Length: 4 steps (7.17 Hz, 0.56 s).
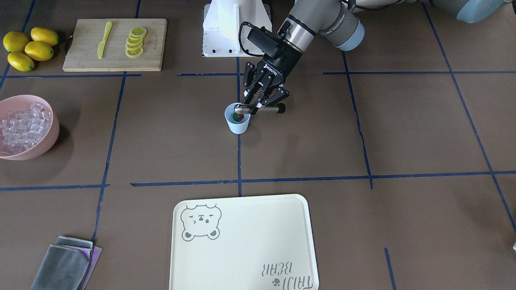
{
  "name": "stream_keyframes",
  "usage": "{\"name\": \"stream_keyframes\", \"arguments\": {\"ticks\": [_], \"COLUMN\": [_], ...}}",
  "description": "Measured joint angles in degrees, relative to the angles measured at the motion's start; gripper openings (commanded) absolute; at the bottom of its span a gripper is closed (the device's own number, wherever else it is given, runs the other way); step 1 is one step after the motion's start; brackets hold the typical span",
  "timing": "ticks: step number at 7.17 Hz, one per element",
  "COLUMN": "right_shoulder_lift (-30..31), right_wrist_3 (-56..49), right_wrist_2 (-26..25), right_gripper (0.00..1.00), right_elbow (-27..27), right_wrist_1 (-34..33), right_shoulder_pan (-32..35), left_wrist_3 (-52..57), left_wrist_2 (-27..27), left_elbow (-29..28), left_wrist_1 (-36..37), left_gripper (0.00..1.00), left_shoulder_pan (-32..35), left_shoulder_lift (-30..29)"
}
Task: Mash ice and strawberries in cup
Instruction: 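Lift the muddler out of the cup and carry it back with the left gripper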
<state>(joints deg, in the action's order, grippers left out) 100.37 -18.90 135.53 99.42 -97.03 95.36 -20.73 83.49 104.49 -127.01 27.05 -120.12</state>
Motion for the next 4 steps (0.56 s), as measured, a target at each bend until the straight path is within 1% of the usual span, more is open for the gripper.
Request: {"name": "stream_keyframes", "arguments": {"ticks": [2, 3, 4], "right_shoulder_lift": [0.12, 0.2, 0.26], "right_wrist_3": [-0.02, -0.04, -0.02], "right_wrist_2": [0.0, 0.0, 0.0], "right_gripper": [0.99, 0.99, 1.0], "right_elbow": [-0.01, 0.06, 0.14], "right_wrist_1": [0.0, 0.0, 0.0], "right_shoulder_pan": [0.0, 0.0, 0.0], "left_wrist_3": [4.08, 5.79, 7.87], "left_wrist_2": [0.11, 0.15, 0.2], "left_elbow": [1.78, 2.14, 2.38], "left_wrist_1": [14.4, 20.85, 27.76], "left_gripper": [0.0, 0.02, 0.01], "left_shoulder_pan": [1.88, 3.09, 4.59], "left_shoulder_lift": [-0.17, -0.19, -0.16]}}
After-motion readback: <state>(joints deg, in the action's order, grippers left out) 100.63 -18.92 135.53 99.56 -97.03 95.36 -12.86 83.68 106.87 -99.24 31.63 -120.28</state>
